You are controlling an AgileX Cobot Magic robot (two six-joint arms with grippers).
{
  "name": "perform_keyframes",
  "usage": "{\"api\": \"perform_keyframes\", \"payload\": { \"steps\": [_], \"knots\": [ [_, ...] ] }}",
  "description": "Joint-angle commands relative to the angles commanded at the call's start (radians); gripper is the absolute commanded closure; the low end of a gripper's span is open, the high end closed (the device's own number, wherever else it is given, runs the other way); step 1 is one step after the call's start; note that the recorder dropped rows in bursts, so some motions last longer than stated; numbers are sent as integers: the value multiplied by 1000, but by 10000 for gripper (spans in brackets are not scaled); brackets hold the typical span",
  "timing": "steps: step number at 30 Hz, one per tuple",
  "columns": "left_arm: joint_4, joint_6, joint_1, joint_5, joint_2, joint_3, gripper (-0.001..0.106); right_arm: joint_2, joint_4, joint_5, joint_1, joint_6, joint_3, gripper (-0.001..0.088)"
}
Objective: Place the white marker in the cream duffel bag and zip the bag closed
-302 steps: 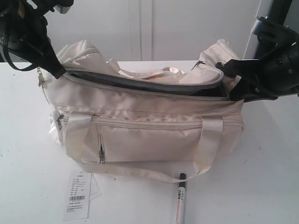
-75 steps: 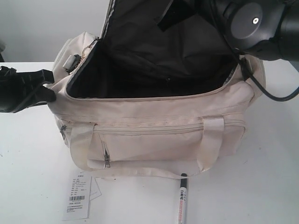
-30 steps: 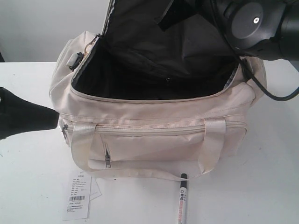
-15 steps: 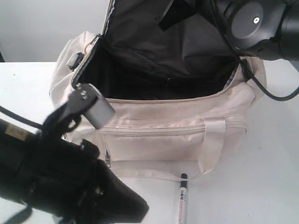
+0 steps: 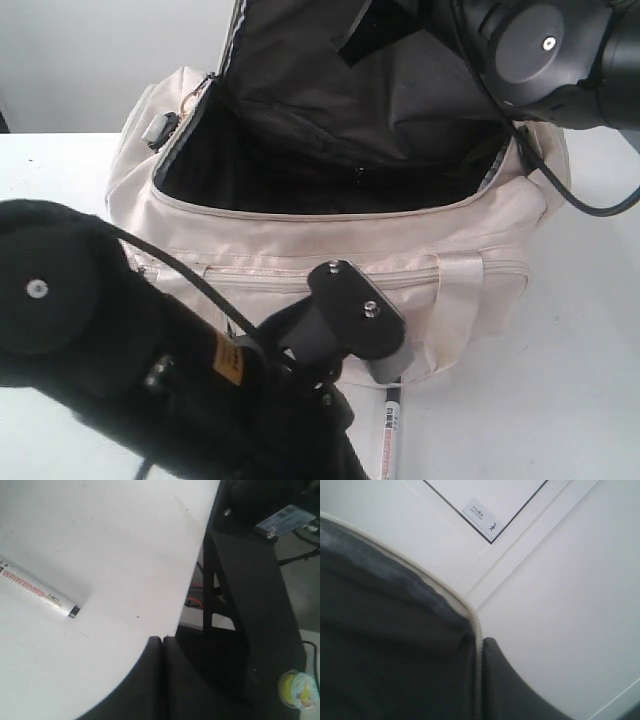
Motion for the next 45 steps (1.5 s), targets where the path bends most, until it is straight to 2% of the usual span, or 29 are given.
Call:
{"api": "perform_keyframes", "payload": {
  "steps": [11, 18, 27, 28, 30, 36, 37, 38, 40, 43, 45],
  "knots": [
    [299, -315, -69, 121, 169, -161, 1053, 0, 0, 0, 0, 0, 0, 868],
    [311, -329, -69, 168, 255, -249, 1053, 0, 0, 0, 0, 0, 0, 868],
    [400, -477, -69, 159, 355, -346, 1045, 0, 0, 0, 0, 0, 0, 868],
    [406, -482, -69, 159, 366, -352, 1023, 0, 0, 0, 0, 0, 0, 868],
    [400, -484, -69, 161, 378, -370, 914, 0, 0, 0, 0, 0, 0, 868],
    [400, -509, -69, 126, 387, -384, 386, 0, 0, 0, 0, 0, 0, 868],
    [406, -509, -69, 121, 387, -384, 334, 0, 0, 0, 0, 0, 0, 868],
    [406, -512, -69, 114, 387, -384, 298, 0, 0, 0, 0, 0, 0, 868],
    [427, -586, -68, 101, 391, -384, 307, 0, 0, 0, 0, 0, 0, 868],
    [572, -794, -68, 107, 414, -384, 335, 0, 0, 0, 0, 0, 0, 868],
    [656, -884, -68, 128, 436, -384, 343, 0, 0, 0, 0, 0, 0, 868]
  ]
}}
